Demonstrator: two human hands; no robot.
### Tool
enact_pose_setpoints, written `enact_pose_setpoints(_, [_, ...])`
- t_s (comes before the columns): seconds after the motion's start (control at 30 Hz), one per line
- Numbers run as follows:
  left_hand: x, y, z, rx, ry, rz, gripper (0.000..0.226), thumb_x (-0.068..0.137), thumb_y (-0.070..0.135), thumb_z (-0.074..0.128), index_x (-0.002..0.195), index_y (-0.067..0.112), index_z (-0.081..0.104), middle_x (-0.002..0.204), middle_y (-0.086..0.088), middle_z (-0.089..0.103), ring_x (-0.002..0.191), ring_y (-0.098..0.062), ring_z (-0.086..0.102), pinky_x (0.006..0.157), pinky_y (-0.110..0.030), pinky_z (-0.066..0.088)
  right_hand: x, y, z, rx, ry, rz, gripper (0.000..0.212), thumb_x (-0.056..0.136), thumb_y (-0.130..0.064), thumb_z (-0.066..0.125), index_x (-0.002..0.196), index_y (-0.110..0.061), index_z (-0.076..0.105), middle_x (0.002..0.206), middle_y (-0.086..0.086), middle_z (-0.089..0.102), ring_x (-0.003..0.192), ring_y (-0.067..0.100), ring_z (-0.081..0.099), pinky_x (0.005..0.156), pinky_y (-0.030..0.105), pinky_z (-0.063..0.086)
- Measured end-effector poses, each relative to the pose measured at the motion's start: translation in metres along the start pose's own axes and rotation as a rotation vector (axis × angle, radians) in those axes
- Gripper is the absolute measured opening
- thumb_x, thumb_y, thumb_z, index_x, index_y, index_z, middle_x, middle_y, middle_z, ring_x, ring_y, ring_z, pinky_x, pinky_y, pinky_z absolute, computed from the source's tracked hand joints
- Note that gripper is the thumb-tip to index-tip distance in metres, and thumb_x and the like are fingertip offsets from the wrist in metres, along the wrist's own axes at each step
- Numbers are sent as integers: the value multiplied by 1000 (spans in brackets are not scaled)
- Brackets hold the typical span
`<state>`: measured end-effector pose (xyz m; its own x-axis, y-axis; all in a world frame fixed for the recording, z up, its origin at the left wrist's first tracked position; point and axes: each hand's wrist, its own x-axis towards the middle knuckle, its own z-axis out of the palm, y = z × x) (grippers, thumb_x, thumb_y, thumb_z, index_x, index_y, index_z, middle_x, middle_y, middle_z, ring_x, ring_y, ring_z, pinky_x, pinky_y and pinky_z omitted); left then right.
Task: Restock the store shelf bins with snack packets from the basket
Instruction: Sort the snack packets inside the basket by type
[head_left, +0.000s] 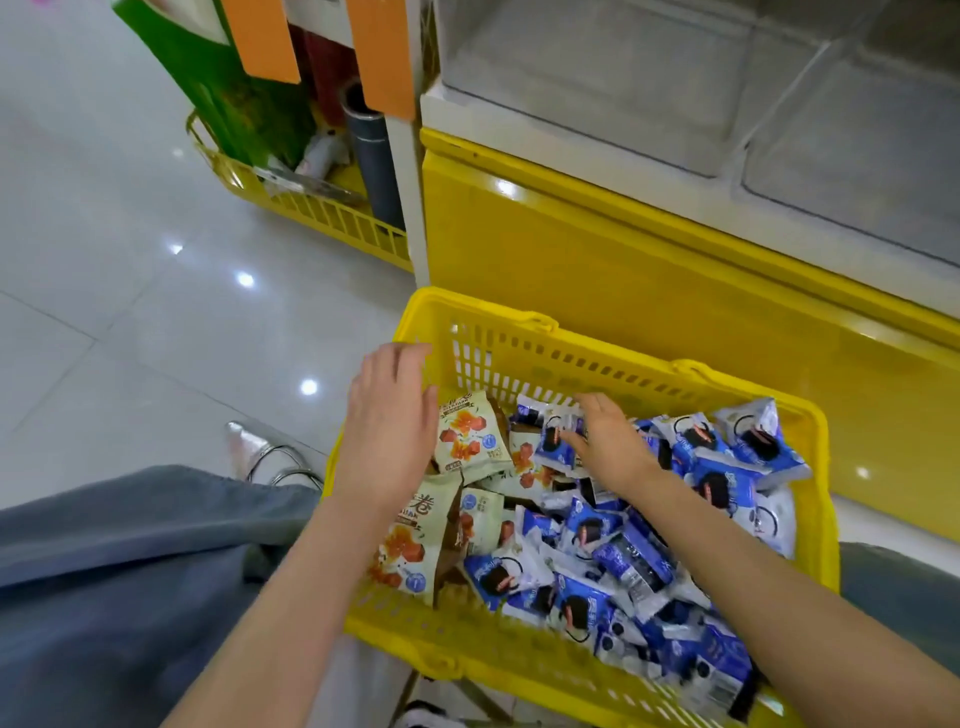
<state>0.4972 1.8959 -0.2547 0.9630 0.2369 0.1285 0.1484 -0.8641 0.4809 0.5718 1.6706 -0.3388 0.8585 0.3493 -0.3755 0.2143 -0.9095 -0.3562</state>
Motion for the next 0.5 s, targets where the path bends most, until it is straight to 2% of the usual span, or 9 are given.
enact_pose_setpoints(0.07, [7, -24, -3, 33, 1, -141, 35, 92, 10, 52, 126, 2, 46, 120, -18, 49, 110, -32, 45, 92, -40, 34, 14, -3, 8, -56, -59, 47, 56, 97, -27, 50, 143, -3, 28, 144, 13, 36, 134, 25, 33, 111, 31, 27])
enact_pose_setpoints(0.13, [6, -45, 0, -49, -68, -282, 32, 97, 17, 43, 126, 4, 45, 115, -16, 53, 106, -33, 49, 86, -41, 37, 22, -5, 18, -157, -99, 90, 56, 97, -28, 50, 142, -3, 28, 142, 14, 37, 132, 27, 35, 108, 33, 29])
enact_pose_setpoints(0.17, [2, -53, 3, -106, -123, -331, 28, 99, 23, 36, 120, 8, 47, 103, -11, 56, 98, -32, 53, 76, -40, 39, 25, -6, 22, -220, -106, 103, 55, 96, -28, 50, 141, -4, 29, 141, 15, 39, 130, 27, 37, 106, 33, 31])
enact_pose_setpoints(0.23, [-4, -60, 11, -198, -202, -346, 29, 99, 35, 26, 98, 14, 46, 73, -1, 53, 72, -27, 55, 55, -33, 32, 29, -8, 28, -287, -132, 128, 53, 93, -28, 56, 138, -7, 37, 137, 14, 43, 126, 27, 42, 103, 34, 36])
enact_pose_setpoints(0.3, [-7, -61, 15, -250, -171, -332, 30, 98, 39, 23, 89, 18, 42, 62, 4, 47, 58, -16, 48, 48, -29, 27, 33, -10, 29, -254, -195, 159, 54, 88, -27, 64, 133, -8, 44, 133, 13, 46, 121, 28, 47, 99, 38, 43])
enact_pose_setpoints(0.37, [-6, -61, 17, -258, -150, -335, 29, 98, 39, 23, 90, 19, 42, 63, 5, 48, 58, -12, 47, 48, -27, 27, 32, -12, 27, -186, -228, 163, 51, 85, -27, 67, 129, -9, 49, 130, 13, 51, 116, 28, 52, 92, 38, 47])
enact_pose_setpoints(0.43, [-6, -61, 17, -290, -151, -369, 28, 99, 37, 26, 98, 18, 47, 75, 3, 53, 69, -17, 52, 54, -26, 33, 29, -15, 19, -139, -197, 135, 49, 86, -28, 66, 129, -10, 50, 125, 13, 58, 112, 28, 55, 86, 36, 47])
enact_pose_setpoints(0.5, [-4, -56, 14, -251, -68, -365, 25, 99, 27, 35, 115, 13, 49, 103, -2, 54, 96, -18, 51, 76, -26, 39, 22, -20, 6, -112, -87, 76, 46, 87, -33, 64, 127, -13, 53, 120, 10, 63, 109, 26, 57, 82, 35, 49])
